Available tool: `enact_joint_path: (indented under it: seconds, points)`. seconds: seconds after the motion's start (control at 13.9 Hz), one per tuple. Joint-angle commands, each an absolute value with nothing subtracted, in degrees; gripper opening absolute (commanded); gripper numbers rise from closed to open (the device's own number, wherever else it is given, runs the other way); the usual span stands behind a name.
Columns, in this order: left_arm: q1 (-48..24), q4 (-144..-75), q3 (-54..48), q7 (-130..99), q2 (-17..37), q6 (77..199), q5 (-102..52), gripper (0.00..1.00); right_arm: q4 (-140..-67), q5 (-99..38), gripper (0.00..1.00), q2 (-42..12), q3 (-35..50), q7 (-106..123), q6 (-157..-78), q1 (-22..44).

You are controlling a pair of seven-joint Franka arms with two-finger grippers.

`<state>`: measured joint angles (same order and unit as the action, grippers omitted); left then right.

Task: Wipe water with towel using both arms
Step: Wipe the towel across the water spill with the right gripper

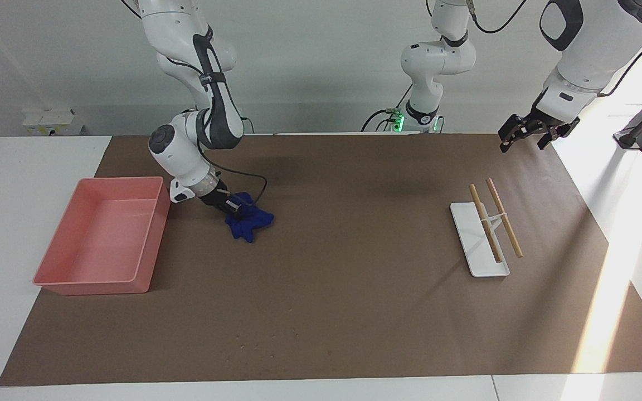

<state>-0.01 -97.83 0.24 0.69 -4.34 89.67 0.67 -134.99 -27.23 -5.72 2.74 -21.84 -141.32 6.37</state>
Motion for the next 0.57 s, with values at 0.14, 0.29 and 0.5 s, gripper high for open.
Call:
enact_joint_path:
  seconds: [0.14, 0.29, 0.5]
  points:
    - [-0.7, -98.2, 0.4, 0.4, -5.2, 91.3, 1.1, 1.0, -130.7, -25.9, 0.0, -4.5, 2.1, -21.1, -138.0, 4.4]
    - [-0.9, -98.3, 0.3, 0.8, -5.3, 91.1, 1.0, 1.0, -124.9, -25.6, 0.0, -2.6, 1.8, -23.1, -128.5, 2.1]
    - [-3.3, -98.3, 0.2, 0.5, -5.3, 91.4, 1.0, 1.0, -115.1, -16.8, 0.0, -1.8, 1.9, -23.4, -115.5, -1.0]
